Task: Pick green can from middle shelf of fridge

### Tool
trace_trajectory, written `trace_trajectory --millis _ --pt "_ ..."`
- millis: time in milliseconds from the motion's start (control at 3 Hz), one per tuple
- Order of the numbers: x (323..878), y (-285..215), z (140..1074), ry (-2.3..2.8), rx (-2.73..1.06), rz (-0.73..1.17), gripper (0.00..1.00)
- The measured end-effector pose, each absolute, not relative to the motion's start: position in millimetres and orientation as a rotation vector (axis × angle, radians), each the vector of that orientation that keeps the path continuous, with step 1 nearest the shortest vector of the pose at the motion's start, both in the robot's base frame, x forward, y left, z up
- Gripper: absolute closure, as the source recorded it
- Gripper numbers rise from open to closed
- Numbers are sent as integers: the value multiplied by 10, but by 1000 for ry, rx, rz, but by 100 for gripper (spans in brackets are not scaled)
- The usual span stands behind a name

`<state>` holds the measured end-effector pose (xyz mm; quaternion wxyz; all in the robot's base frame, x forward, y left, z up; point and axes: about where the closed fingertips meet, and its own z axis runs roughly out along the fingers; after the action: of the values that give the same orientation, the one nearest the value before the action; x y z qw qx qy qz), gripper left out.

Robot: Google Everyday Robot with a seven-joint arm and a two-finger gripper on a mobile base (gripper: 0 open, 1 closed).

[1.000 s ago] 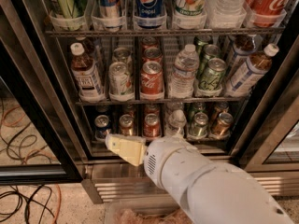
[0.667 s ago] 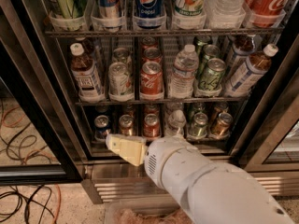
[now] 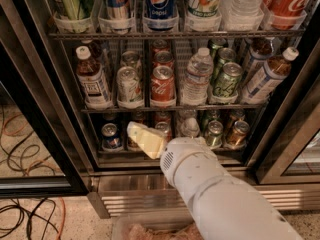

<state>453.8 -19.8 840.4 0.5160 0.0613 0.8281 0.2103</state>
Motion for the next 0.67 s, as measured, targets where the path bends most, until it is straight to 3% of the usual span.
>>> trace_trajectory --millis 667 --pt "4544 -469 8460 1813 227 419 0"
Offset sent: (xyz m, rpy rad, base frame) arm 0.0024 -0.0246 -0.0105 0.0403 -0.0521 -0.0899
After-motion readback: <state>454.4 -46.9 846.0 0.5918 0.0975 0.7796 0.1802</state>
